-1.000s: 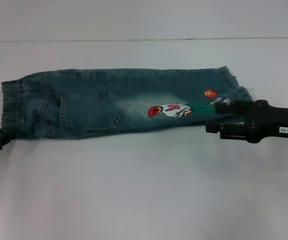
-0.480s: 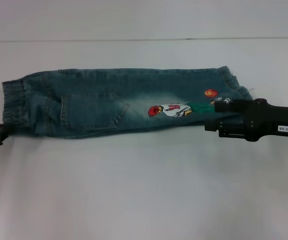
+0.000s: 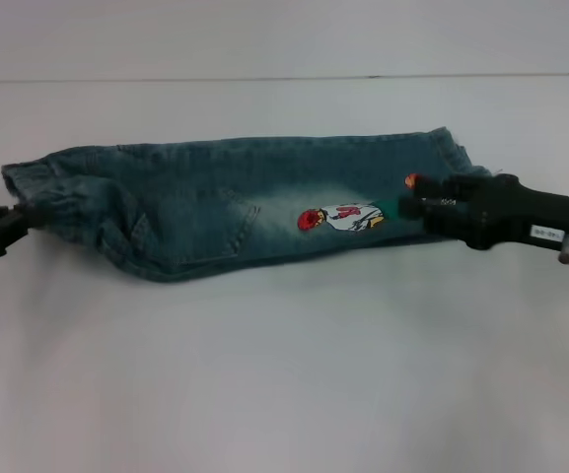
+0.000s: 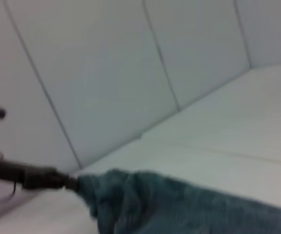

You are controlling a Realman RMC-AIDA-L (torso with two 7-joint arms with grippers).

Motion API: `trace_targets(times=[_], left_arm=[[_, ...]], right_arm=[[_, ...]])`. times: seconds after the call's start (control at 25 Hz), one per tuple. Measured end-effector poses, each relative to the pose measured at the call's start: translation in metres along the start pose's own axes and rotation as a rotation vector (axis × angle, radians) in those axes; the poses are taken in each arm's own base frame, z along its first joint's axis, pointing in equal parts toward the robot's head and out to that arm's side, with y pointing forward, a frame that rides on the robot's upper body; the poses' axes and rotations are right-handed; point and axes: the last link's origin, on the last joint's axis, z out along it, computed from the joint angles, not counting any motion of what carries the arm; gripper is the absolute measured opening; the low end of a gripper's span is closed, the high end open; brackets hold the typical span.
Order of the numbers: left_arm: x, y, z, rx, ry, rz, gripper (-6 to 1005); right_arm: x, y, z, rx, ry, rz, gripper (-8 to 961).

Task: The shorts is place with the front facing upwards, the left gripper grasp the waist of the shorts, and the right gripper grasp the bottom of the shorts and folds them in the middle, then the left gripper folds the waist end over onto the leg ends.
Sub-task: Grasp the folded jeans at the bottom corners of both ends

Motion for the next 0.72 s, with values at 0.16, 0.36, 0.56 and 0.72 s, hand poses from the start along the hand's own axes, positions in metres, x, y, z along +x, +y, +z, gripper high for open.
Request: trace_targets(times=[0.16, 0.36, 0.56, 0.72], left_arm=[[0.013, 0.007, 0.000, -0.062, 0.035, 0.012, 50], [0.034, 0.015, 0.003, -0.126, 0.096, 0.026, 64], [0.049, 0.021, 0.008, -0.168, 0.128, 0.042, 78], [0.048, 0.017, 0.005, -0.152, 0.126, 0.031, 89]], right_arm=[[0.001, 0.003, 0.025, 0.013, -0.112, 0.025, 475], [0.010, -0.002, 0.061, 0.127, -0.159, 0.003, 261], [0.019, -0.002, 0.089, 0.217, -0.121, -0.018, 91], [0.021, 0.000, 0.094, 0.222, -0.108, -0.025, 32]])
